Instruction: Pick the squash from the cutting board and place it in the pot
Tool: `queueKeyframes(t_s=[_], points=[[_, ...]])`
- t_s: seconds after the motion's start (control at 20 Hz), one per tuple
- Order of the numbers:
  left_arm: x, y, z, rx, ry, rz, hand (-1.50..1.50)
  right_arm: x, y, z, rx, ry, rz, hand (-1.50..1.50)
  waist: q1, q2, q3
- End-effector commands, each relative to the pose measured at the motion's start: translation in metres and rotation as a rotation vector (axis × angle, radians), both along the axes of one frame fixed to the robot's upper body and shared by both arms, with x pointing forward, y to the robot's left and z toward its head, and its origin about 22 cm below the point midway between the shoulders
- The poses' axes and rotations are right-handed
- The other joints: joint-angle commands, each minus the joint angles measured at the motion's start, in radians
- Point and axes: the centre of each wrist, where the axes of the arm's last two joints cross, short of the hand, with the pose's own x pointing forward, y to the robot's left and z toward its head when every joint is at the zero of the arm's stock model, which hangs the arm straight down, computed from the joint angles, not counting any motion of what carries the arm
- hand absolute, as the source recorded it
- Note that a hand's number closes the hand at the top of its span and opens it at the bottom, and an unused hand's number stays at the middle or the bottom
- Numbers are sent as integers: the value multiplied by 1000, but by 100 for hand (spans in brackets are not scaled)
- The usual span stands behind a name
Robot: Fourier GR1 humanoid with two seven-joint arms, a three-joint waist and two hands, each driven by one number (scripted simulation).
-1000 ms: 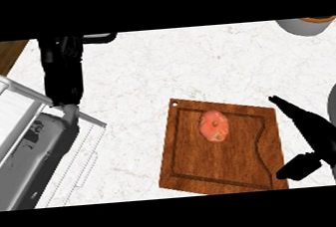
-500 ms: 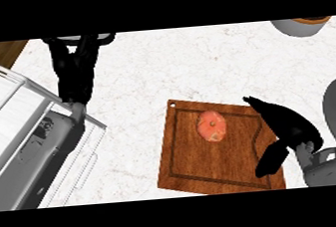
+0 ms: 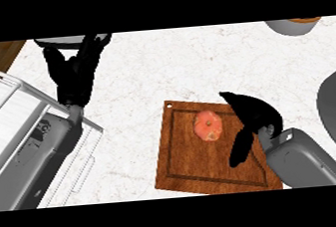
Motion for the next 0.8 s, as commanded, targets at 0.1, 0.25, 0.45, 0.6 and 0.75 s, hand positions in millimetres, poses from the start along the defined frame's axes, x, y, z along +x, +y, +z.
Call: queueKeyframes(t_s=[0.1, 0.25, 0.45, 0.6, 0.75], points=[[-42, 78, -71, 264, 217, 109, 0, 16, 18, -8, -71, 93, -38, -150, 15, 9, -12], [-44, 87, -76, 261, 231, 132, 0, 18, 37, -7, -82, 88, -32, -150, 8, 12, -14], [-40, 82, -68, 251, 209, 118, 0, 26, 44, -13, -114, 96, -19, -150, -6, 13, -12], [-51, 89, -77, 247, 233, 122, 0, 25, 40, -20, -108, 94, -28, -150, -11, 7, -11], [-49, 94, -69, 255, 226, 116, 0, 27, 50, -27, -108, 121, -27, -150, -5, 7, -11]])
